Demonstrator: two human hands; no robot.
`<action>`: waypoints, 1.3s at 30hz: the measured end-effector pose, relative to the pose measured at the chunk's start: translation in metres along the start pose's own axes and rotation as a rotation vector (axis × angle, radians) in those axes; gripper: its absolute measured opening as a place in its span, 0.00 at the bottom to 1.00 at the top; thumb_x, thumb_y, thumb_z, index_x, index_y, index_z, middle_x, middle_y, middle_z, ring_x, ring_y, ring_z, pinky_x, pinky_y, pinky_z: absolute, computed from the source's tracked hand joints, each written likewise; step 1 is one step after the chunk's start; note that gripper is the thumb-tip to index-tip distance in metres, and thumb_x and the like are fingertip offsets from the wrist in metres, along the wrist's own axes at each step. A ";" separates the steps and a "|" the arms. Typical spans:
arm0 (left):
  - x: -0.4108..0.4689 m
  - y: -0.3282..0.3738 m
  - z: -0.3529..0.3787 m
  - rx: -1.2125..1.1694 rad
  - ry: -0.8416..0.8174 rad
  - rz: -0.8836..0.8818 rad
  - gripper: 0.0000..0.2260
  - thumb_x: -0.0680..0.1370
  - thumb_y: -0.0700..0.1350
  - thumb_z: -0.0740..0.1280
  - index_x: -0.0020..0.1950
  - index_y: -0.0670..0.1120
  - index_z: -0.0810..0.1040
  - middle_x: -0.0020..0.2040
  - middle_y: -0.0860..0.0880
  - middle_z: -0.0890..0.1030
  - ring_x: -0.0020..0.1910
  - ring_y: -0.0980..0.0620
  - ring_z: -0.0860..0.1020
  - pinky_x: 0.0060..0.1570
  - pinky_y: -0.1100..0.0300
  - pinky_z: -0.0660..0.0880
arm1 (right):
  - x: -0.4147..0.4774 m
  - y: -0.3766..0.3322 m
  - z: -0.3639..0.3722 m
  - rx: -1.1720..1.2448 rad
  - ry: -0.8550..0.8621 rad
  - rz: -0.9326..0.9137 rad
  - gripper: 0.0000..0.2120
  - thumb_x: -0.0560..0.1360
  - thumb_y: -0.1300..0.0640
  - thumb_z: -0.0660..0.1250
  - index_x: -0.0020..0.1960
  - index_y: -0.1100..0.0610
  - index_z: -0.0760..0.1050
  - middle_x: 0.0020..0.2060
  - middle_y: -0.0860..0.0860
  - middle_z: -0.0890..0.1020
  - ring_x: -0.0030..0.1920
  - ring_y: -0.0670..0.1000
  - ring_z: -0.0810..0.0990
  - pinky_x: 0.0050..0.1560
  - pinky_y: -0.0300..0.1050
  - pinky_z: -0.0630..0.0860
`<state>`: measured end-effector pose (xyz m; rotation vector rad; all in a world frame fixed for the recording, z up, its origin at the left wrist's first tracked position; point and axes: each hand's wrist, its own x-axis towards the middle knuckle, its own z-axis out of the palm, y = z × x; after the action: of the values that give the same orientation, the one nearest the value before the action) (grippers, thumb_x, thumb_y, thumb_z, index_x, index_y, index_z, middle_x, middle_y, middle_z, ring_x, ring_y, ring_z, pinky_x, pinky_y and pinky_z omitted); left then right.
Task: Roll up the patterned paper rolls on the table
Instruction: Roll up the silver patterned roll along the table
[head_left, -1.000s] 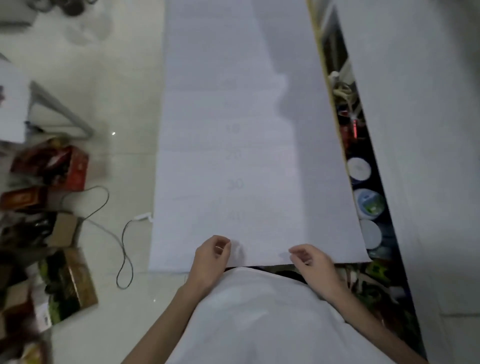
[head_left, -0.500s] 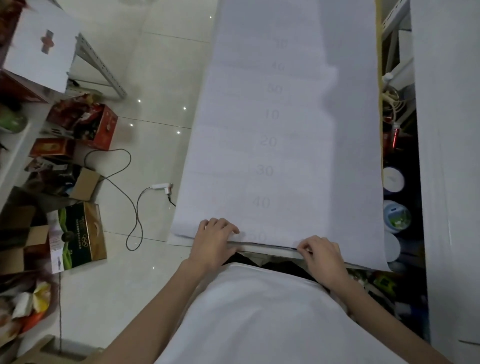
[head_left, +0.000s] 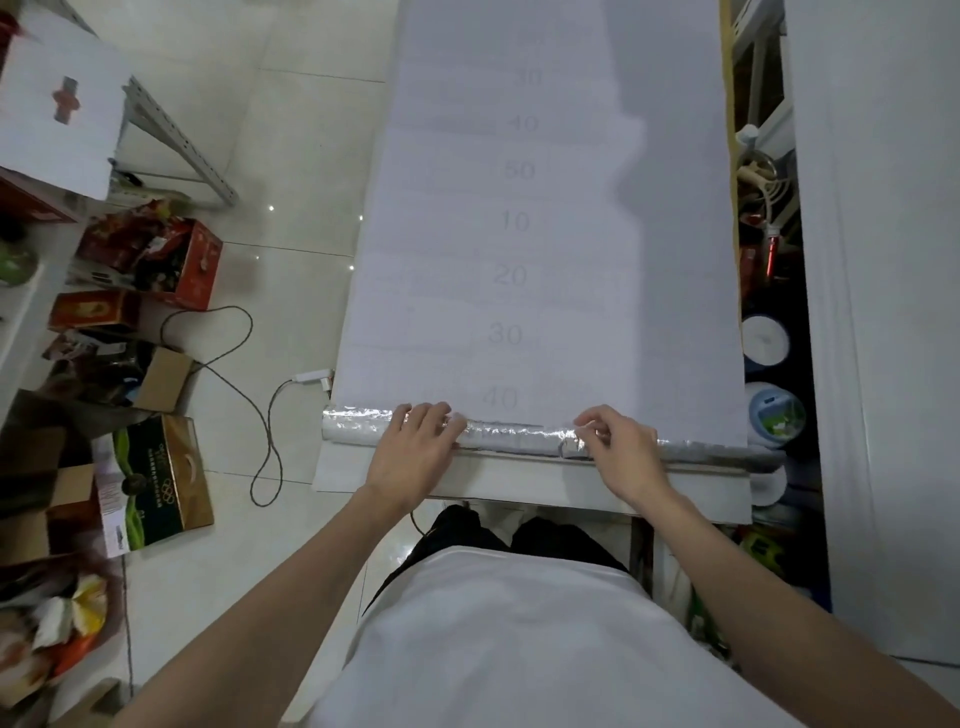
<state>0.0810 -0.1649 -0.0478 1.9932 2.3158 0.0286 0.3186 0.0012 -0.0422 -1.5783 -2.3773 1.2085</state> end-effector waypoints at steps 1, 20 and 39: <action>0.001 0.000 0.002 0.025 -0.027 0.001 0.14 0.72 0.45 0.73 0.57 0.47 0.80 0.54 0.46 0.80 0.50 0.44 0.79 0.55 0.48 0.74 | 0.002 0.001 0.001 -0.022 0.007 -0.025 0.02 0.78 0.53 0.69 0.48 0.47 0.79 0.40 0.42 0.82 0.44 0.48 0.80 0.61 0.53 0.70; 0.014 -0.017 0.018 0.108 -0.130 0.125 0.17 0.74 0.46 0.73 0.60 0.47 0.73 0.49 0.45 0.75 0.42 0.44 0.75 0.40 0.50 0.73 | -0.009 0.055 -0.019 -0.593 0.076 -0.341 0.16 0.76 0.49 0.70 0.62 0.52 0.78 0.52 0.49 0.80 0.53 0.54 0.79 0.57 0.51 0.67; 0.066 -0.023 0.015 0.077 -0.166 0.119 0.22 0.75 0.60 0.69 0.57 0.42 0.77 0.59 0.39 0.77 0.55 0.39 0.76 0.56 0.44 0.74 | 0.033 0.050 -0.026 -0.621 0.122 -0.206 0.18 0.77 0.41 0.66 0.60 0.51 0.80 0.61 0.54 0.78 0.62 0.58 0.74 0.58 0.55 0.64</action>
<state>0.0500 -0.1042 -0.0677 2.0795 2.1261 -0.2138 0.3522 0.0514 -0.0676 -1.4067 -2.9005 0.3318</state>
